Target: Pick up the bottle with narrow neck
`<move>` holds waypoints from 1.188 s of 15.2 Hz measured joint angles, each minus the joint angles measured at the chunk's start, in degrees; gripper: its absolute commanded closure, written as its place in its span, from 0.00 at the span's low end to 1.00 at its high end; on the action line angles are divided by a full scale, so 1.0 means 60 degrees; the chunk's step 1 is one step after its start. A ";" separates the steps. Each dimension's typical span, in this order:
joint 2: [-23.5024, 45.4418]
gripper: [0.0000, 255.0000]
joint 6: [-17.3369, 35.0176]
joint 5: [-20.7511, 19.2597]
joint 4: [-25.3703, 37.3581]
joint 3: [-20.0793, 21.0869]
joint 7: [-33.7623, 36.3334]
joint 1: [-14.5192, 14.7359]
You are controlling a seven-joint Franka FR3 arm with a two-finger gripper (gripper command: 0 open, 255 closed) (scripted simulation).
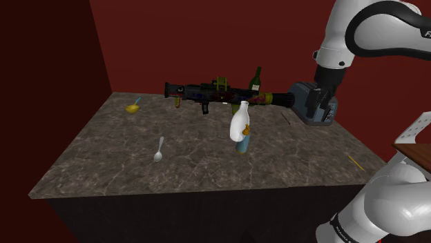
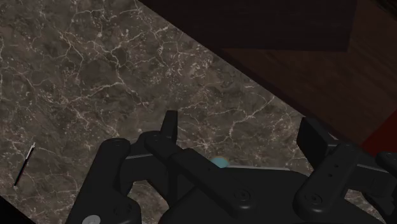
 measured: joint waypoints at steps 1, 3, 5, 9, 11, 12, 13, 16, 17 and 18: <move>0.0000 0.00 0.0000 0.0000 0.0000 0.0000 0.0000 0.0000; 0.0383 0.00 0.0303 -0.0023 0.0094 -0.0062 -0.0042 -0.0019; 0.1009 0.00 0.0764 -0.0058 0.0291 -0.0164 -0.0118 -0.0051; 0.2217 0.00 0.1583 -0.0066 0.0739 -0.0320 -0.0232 -0.0085; 0.2898 0.00 0.2020 -0.0061 0.1021 -0.0407 -0.0307 -0.0105; 0.3293 0.00 0.2147 -0.0077 0.1315 -0.0483 -0.0403 -0.0135; 0.3656 0.00 0.2370 -0.0056 0.1464 -0.0509 -0.0420 -0.0135; 0.4662 0.00 0.2843 -0.0009 0.2050 -0.0639 -0.0582 -0.0174; 0.5004 0.00 0.2945 0.0021 0.2306 -0.0657 -0.0608 -0.0174; 0.5396 0.00 0.3071 0.0047 0.2594 -0.0703 -0.0679 -0.0194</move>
